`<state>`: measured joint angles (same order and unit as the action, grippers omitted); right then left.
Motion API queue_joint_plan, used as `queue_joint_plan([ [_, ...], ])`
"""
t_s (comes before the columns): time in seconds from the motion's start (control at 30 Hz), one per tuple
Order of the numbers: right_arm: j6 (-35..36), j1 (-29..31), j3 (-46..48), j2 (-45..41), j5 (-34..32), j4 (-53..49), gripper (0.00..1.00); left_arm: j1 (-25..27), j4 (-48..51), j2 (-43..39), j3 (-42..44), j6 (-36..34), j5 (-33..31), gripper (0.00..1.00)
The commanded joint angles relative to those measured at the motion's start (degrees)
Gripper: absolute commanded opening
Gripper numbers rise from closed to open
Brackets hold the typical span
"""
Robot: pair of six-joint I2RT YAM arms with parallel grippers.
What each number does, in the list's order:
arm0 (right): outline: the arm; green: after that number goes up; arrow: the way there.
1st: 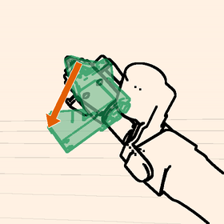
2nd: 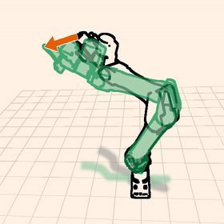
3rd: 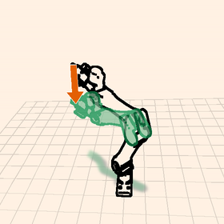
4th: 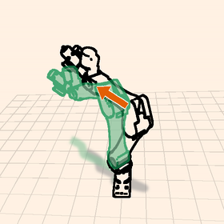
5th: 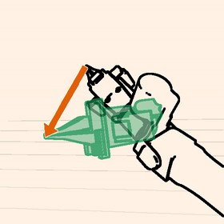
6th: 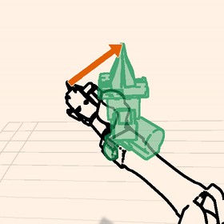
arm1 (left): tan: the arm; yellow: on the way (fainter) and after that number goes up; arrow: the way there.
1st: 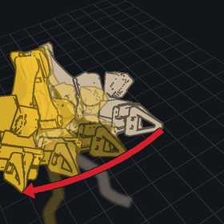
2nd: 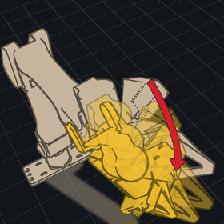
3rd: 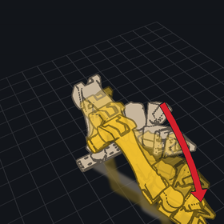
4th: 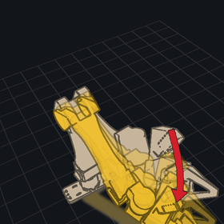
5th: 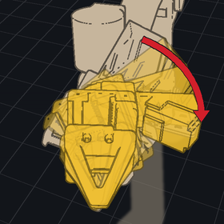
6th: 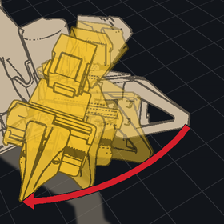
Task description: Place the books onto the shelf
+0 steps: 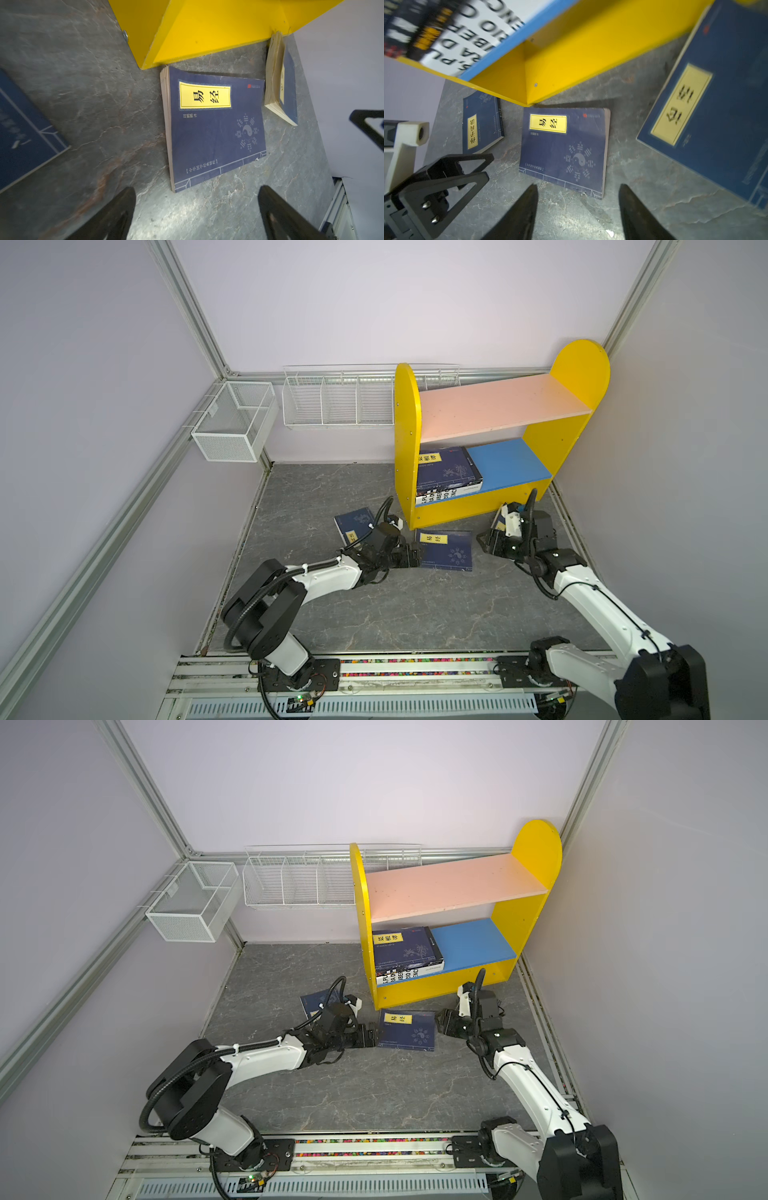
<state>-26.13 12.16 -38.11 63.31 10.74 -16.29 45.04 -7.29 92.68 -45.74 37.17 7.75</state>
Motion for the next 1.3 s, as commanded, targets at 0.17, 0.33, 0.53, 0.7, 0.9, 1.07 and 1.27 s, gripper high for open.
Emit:
queue_joint_plan([
  [0.17, -6.57, 1.10, 6.47, 8.79, 1.47, 12.66, 0.60, 0.22, -9.09, 9.84, -5.69, 1.12, 0.71, 0.87],
  [0.33, -6.63, 3.73, 5.71, 17.01, 1.57, 16.85, 0.48, 0.23, -10.70, 11.52, -5.90, 1.77, 0.11, 0.85],
  [0.53, -7.60, 5.83, 3.97, 22.70, -0.37, 18.36, 0.35, 0.20, -12.75, 13.51, -7.69, 2.05, 2.89, 0.73],
  [0.7, -6.32, 5.94, 2.00, 23.69, -1.60, 16.40, 0.33, 0.22, -16.29, 12.87, -8.09, 2.37, 5.86, 0.54],
  [0.9, -5.66, 5.94, 0.21, 23.71, -1.31, 15.40, 0.33, 0.18, -16.70, 10.54, -7.75, 2.30, 6.39, 0.27],
  [1.07, -5.08, 5.80, -1.60, 22.87, -0.02, 14.14, 0.34, 0.22, -15.59, 10.13, -7.66, 2.21, 5.97, 0.14],
  [1.27, -3.80, 5.68, -3.34, 22.30, 1.23, 12.42, 0.35, 0.18, -11.97, 10.98, -8.53, -0.21, 2.96, 0.43],
])
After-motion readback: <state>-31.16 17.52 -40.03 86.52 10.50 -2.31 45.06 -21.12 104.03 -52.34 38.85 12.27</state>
